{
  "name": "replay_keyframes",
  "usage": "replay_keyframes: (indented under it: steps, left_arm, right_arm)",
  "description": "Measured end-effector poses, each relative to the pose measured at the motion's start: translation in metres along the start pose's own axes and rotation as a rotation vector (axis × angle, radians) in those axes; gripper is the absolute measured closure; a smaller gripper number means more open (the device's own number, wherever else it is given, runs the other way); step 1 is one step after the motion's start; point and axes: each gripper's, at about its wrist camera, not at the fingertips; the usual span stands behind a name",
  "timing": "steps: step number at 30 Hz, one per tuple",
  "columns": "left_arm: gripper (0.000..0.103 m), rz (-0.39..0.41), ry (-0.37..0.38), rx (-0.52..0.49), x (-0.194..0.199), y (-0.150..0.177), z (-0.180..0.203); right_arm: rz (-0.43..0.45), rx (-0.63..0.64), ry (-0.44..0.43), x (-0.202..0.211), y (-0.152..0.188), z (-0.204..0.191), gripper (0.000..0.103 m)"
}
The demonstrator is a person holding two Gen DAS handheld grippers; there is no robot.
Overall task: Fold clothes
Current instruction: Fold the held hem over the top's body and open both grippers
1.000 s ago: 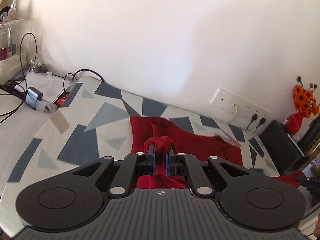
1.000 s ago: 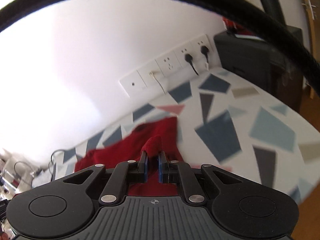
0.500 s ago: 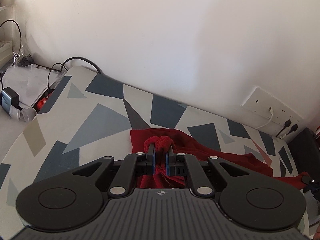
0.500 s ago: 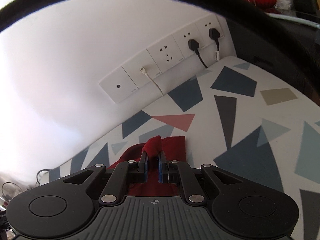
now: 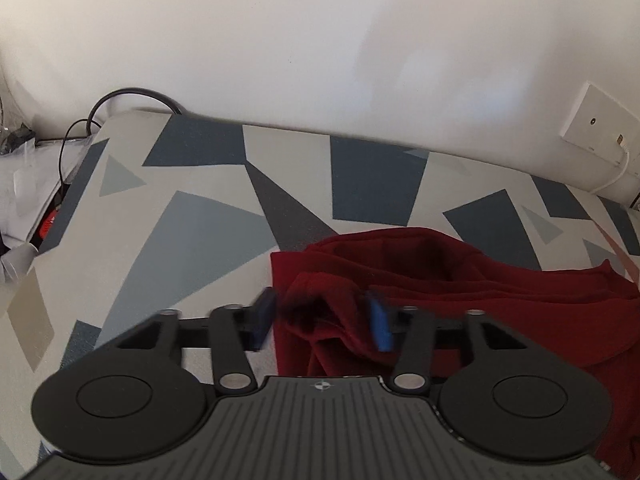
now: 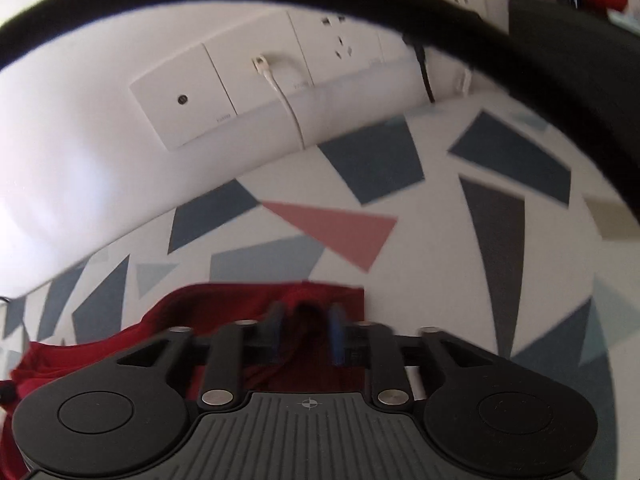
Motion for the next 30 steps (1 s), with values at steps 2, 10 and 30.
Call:
replay_keyframes:
  steps: [2, 10, 30]
  left_arm:
    - [0.029, 0.041, 0.016, -0.024, 0.015, -0.003, -0.004]
    - [0.038, 0.136, 0.094, -0.146, 0.069, -0.003, 0.020]
    - [0.036, 0.098, 0.000, -0.213, -0.022, -0.055, 0.066]
  right_arm:
    - [0.028, 0.017, -0.019, 0.017, -0.001, -0.003, 0.050]
    - [-0.035, 0.282, -0.128, 0.060, 0.048, -0.043, 0.048]
    - [0.064, 0.271, -0.084, -0.039, 0.005, -0.078, 0.043]
Point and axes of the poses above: each gripper's, at about its wrist camera, not at the fingertips, and x roughly against the way its jaws point, z to its right, y to its underside, and after that the axes turned 14 degrees about -x, right-handed
